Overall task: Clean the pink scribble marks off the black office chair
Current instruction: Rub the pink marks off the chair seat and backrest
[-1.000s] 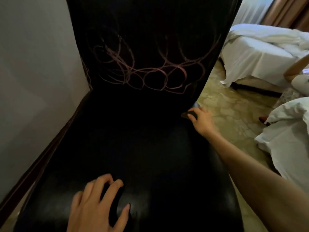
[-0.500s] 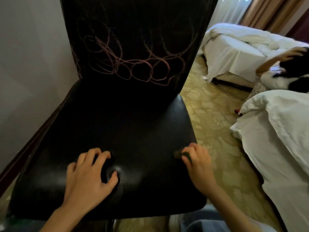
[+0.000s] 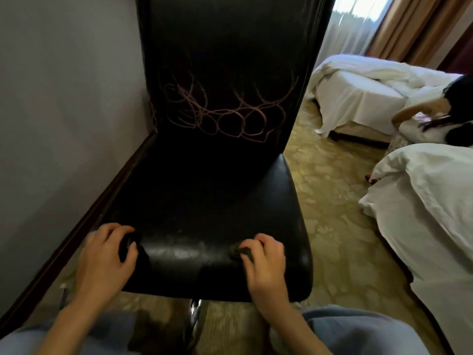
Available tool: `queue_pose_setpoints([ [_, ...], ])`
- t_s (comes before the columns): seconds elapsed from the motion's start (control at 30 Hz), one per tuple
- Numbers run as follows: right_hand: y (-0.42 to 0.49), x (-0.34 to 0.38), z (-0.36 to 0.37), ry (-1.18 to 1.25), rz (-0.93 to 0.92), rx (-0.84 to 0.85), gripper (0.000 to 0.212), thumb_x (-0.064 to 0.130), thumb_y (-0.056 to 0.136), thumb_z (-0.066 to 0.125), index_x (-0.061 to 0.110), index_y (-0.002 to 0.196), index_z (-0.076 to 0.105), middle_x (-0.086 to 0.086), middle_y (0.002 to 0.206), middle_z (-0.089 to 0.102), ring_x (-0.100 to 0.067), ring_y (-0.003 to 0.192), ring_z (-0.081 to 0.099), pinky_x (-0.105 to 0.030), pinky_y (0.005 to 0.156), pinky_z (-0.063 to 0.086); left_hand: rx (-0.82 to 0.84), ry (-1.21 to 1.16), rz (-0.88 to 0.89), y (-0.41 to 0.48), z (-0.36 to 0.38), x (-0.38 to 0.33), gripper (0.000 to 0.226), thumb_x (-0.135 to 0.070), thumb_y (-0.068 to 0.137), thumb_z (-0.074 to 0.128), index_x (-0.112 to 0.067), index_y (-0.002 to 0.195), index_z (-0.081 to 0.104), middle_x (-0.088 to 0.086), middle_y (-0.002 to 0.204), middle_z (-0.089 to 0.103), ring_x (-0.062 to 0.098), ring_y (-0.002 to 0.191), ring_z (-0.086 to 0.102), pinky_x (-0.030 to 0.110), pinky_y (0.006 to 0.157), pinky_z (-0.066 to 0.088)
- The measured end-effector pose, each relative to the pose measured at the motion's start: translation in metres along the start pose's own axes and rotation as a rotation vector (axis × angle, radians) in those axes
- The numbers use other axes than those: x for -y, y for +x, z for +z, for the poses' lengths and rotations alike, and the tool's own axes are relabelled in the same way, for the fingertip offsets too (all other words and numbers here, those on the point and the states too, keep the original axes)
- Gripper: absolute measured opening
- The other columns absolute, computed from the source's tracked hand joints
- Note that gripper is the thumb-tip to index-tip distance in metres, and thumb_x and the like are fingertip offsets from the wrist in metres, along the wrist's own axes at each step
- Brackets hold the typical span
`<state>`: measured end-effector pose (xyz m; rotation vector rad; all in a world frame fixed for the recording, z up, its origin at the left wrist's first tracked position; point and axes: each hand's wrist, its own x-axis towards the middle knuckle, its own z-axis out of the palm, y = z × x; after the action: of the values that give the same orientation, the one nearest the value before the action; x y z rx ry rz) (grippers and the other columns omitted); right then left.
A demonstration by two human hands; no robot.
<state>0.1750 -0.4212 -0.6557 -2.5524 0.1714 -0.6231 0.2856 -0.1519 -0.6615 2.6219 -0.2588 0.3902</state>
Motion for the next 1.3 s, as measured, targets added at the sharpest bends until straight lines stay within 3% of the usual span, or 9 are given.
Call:
queue_pose_setpoints([
  [0.1, 0.019, 0.062, 0.044, 0.02, -0.141, 0.102, 0.023, 0.031, 0.094, 0.049, 0.028, 0.117, 0.053, 0.003, 0.13, 0.037, -0.014, 0.119, 0.03, -0.031, 0.099, 0.032, -0.002, -0.015, -0.218, -0.002, -0.012, 0.032, 0.022, 0.0, 0.079, 0.067, 0.001, 0.101, 0.065, 0.022, 0.103, 0.058, 0.044, 0.091, 0.055, 0.05, 0.076, 0.046],
  [0.2, 0.03, 0.113, 0.096, -0.014, -0.235, 0.147, 0.027, 0.023, 0.091, 0.053, 0.02, 0.117, 0.051, -0.009, 0.127, 0.044, -0.029, 0.115, 0.04, -0.044, 0.093, 0.04, 0.025, -0.016, -0.309, -0.008, -0.012, 0.046, 0.023, 0.005, 0.077, 0.066, 0.004, 0.1, 0.064, 0.025, 0.099, 0.058, 0.044, 0.085, 0.059, 0.048, 0.076, 0.048],
  [0.4, 0.027, 0.116, 0.129, -0.136, -0.295, 0.212, 0.046, 0.022, 0.068, 0.076, 0.026, 0.109, 0.056, -0.006, 0.119, 0.052, -0.025, 0.105, 0.05, -0.042, 0.084, 0.048, 0.057, -0.032, -0.314, -0.01, -0.008, 0.045, 0.026, 0.007, 0.075, 0.064, 0.004, 0.102, 0.062, 0.024, 0.098, 0.057, 0.042, 0.085, 0.058, 0.047, 0.074, 0.048],
  [0.5, 0.025, 0.081, 0.102, -0.19, -0.166, 0.114, 0.048, 0.026, 0.064, 0.079, 0.03, 0.107, 0.057, -0.003, 0.117, 0.057, -0.024, 0.105, 0.055, -0.04, 0.079, 0.05, 0.032, -0.027, -0.329, -0.007, -0.007, 0.043, 0.025, 0.004, 0.079, 0.063, 0.004, 0.104, 0.061, 0.023, 0.102, 0.055, 0.041, 0.086, 0.057, 0.045, 0.073, 0.046],
  [0.63, 0.014, -0.003, 0.048, -0.348, 0.147, 0.091, 0.043, 0.023, 0.079, 0.069, 0.026, 0.12, 0.058, -0.009, 0.134, 0.047, -0.031, 0.125, 0.044, -0.048, 0.096, 0.038, 0.021, -0.019, -0.371, -0.005, -0.008, 0.037, 0.027, 0.002, 0.081, 0.062, 0.006, 0.108, 0.058, 0.026, 0.105, 0.053, 0.043, 0.089, 0.054, 0.047, 0.075, 0.044],
  [0.73, 0.003, -0.067, 0.008, -0.38, 0.31, -0.01, 0.031, 0.018, 0.083, 0.067, 0.019, 0.113, 0.063, -0.016, 0.128, 0.049, -0.036, 0.119, 0.045, -0.053, 0.092, 0.038, 0.031, -0.001, -0.395, -0.005, -0.008, 0.033, 0.023, 0.003, 0.081, 0.061, 0.008, 0.103, 0.058, 0.028, 0.1, 0.054, 0.045, 0.09, 0.054, 0.047, 0.075, 0.042],
  [0.93, 0.023, -0.079, -0.007, -0.245, 0.327, -0.09, 0.021, 0.01, 0.09, 0.058, 0.008, 0.11, 0.061, -0.021, 0.124, 0.047, -0.038, 0.113, 0.04, -0.047, 0.091, 0.038, 0.046, -0.023, -0.328, -0.024, -0.012, 0.015, 0.012, 0.007, 0.077, 0.062, 0.004, 0.088, 0.06, 0.021, 0.086, 0.057, 0.041, 0.08, 0.055, 0.035, 0.064, 0.033],
  [1.13, 0.02, 0.056, 0.069, 0.014, -0.017, -0.056, 0.023, 0.015, 0.086, 0.059, 0.021, 0.109, 0.058, -0.01, 0.119, 0.047, -0.027, 0.105, 0.041, -0.041, 0.086, 0.044, 0.108, -0.173, -0.357, -0.047, -0.014, 0.006, 0.015, 0.005, 0.078, 0.063, -0.006, 0.088, 0.063, 0.011, 0.08, 0.062, 0.03, 0.078, 0.061, 0.032, 0.067, 0.04],
  [1.3, 0.014, 0.142, 0.131, -0.062, -0.222, 0.043, 0.022, 0.033, 0.089, 0.046, 0.024, 0.106, 0.056, -0.006, 0.113, 0.049, -0.024, 0.103, 0.043, -0.04, 0.076, 0.046, 0.216, -0.195, -0.324, -0.068, -0.015, 0.001, 0.015, 0.001, 0.081, 0.064, -0.012, 0.088, 0.063, 0.0, 0.077, 0.06, 0.022, 0.076, 0.06, 0.023, 0.063, 0.039],
])
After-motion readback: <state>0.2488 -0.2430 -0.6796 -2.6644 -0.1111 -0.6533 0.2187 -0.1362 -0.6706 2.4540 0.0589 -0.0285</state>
